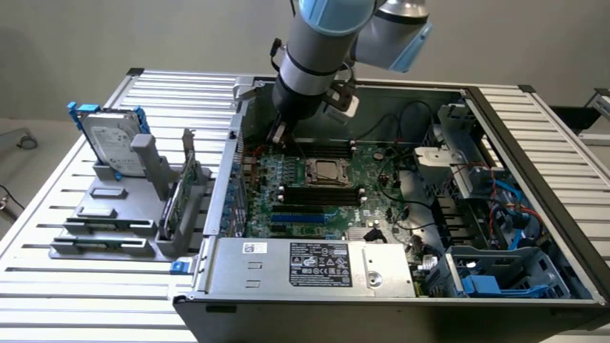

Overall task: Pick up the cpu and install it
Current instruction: 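Close the cpu cover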

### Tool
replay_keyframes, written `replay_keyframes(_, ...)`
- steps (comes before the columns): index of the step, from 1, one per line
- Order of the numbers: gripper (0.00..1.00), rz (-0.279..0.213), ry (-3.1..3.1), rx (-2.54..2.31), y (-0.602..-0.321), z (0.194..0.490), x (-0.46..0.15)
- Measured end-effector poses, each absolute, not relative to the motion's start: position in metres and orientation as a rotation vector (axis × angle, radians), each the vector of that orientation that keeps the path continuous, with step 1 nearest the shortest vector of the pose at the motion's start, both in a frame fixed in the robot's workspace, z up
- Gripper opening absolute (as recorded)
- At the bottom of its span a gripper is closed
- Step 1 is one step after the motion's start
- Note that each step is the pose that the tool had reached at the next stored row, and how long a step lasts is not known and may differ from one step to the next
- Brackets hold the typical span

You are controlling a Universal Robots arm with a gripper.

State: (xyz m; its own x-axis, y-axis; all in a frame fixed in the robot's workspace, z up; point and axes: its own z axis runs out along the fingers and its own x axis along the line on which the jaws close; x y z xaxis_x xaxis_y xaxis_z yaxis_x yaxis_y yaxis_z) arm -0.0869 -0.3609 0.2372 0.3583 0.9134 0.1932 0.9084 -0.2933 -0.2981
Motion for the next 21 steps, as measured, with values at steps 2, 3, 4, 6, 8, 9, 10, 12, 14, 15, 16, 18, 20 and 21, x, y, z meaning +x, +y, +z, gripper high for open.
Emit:
replay_keyframes(2, 0.18, 0.008, -1.581, -2.284, -0.3609, 0.2371, -0.0871)
replay_keyframes(3, 0.18, 0.004, -1.571, -2.29, -0.3609, 0.2371, -0.0873)
replay_keyframes(4, 0.18, 0.0, -1.561, -2.296, -0.3609, 0.2371, -0.0877)
replay_keyframes(6, 0.18, -0.008, -1.542, -2.306, -0.3609, 0.2371, -0.0884)
replay_keyframes(8, 0.18, -0.016, -1.525, -2.316, -0.3608, 0.2371, -0.0896)
replay_keyframes(9, 0.18, -0.019, -1.517, -2.32, -0.3608, 0.2371, -0.0907)
replay_keyframes(10, 0.18, -0.022, -1.51, -2.323, -0.3608, 0.2371, -0.0918)
replay_keyframes(12, 0.18, -0.03, -1.495, -2.33, -0.3608, 0.2371, -0.0938)
replay_keyframes(14, 0.18, -0.039, -1.48, -2.34, -0.3607, 0.2372, -0.0944)
replay_keyframes(15, 0.18, -0.045, -1.472, -2.347, -0.3606, 0.2371, -0.0944)
replay_keyframes(16, 0.18, -0.051, -1.464, -2.354, -0.3605, 0.2371, -0.0944)
replay_keyframes(18, 0.18, -0.064, -1.447, -2.369, -0.3603, 0.2371, -0.0945)
replay_keyframes(20, 0.18, -0.078, -1.431, -2.383, -0.3599, 0.2371, -0.0945)
replay_keyframes(21, 0.18, -0.084, -1.424, -2.39, -0.3598, 0.2371, -0.0946)
